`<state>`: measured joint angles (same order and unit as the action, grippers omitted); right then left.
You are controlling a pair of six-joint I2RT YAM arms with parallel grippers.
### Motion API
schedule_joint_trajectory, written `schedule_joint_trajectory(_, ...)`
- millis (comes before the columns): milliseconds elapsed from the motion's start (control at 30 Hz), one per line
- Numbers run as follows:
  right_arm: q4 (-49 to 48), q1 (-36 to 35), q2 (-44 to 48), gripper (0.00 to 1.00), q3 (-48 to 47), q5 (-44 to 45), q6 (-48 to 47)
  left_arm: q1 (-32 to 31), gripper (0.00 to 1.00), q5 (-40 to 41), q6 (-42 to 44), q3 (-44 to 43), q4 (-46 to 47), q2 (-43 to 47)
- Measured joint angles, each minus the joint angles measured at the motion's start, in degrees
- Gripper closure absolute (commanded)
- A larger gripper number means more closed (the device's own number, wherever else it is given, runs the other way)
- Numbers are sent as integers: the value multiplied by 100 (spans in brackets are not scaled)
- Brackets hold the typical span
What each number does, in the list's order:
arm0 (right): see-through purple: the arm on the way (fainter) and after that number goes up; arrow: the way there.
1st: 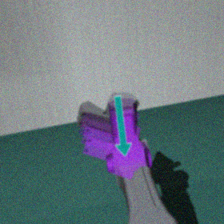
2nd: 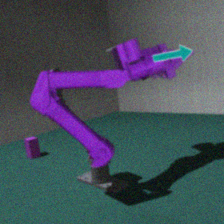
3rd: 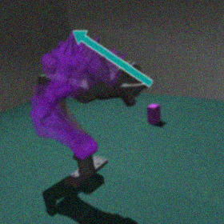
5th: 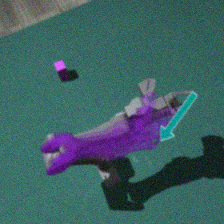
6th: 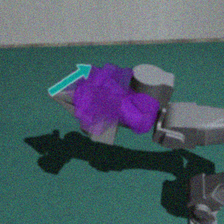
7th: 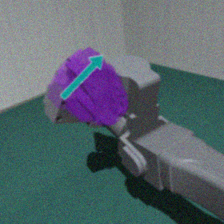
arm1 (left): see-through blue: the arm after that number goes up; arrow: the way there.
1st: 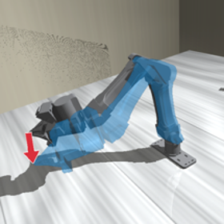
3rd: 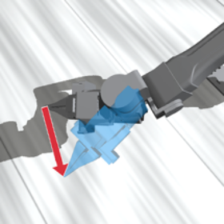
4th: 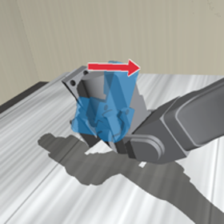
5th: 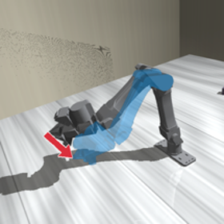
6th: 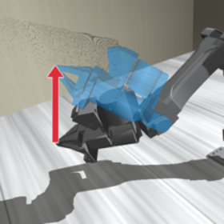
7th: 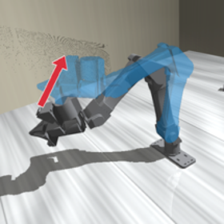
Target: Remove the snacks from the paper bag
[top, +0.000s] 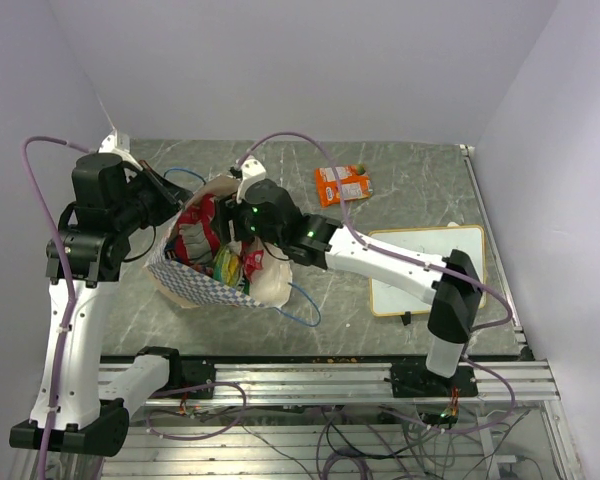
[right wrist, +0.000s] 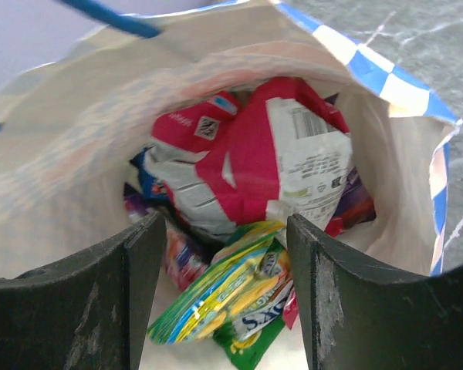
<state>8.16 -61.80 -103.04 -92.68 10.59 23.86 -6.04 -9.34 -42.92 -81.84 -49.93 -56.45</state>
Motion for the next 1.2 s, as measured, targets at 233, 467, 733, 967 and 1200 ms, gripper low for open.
schedule_joint_trajectory(233,28,28,-575,30,-551,629,275,0,93,-219,-107,-9,216,11)
schedule_joint_trajectory(467,-4,24,-946,31,-815,1025,400,0,93,-385,-166,15,302,72)
schedule_joint_trajectory(733,28,9,-1403,45,-997,1176,385,0,93,-385,-173,50,291,79)
schedule_joint_trajectory(967,28,13,-1456,83,-997,1049,289,0,93,-365,-170,72,201,103)
schedule_joint_trajectory(1200,-22,13,-1163,100,-693,730,70,0,93,-74,-170,-105,-87,63)
